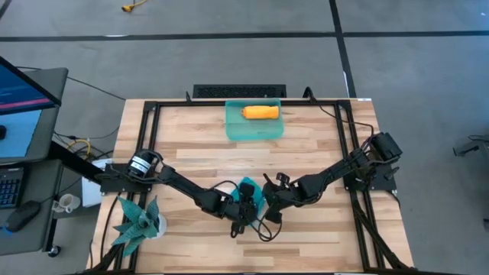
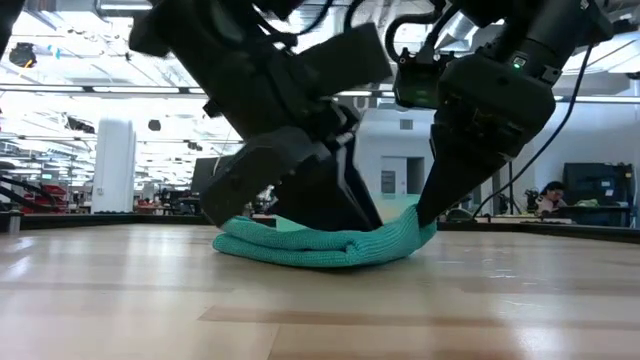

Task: Roll microfiber towels into tight, uniform cylinder then place into a basket
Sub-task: Roll the blue microfiber cloth on the table

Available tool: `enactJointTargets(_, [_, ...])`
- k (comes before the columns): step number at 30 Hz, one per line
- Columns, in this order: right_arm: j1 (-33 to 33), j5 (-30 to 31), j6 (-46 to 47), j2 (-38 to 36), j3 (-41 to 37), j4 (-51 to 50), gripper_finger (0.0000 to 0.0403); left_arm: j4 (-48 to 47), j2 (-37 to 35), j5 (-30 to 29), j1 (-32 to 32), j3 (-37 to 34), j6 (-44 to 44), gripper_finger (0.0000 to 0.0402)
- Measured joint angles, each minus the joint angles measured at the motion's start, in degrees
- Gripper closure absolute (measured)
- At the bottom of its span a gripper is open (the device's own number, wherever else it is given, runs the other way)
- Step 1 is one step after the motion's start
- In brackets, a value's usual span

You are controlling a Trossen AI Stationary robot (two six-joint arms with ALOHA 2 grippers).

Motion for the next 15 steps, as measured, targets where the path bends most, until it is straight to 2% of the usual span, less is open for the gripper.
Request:
enactJointTargets(7, [0.0,0.0,-0.3,0.0,0.0,-0.1,0.0391,-0.5,-2.1,-7.8,-2.1,0.0,2.6,0.0276])
enactJointTargets(15, [1.3,-0.3,0.0,0.0,0.0,0.2,0.0392,0.3,-2.1,-9.4,0.3,0.0,3.0,0.0276])
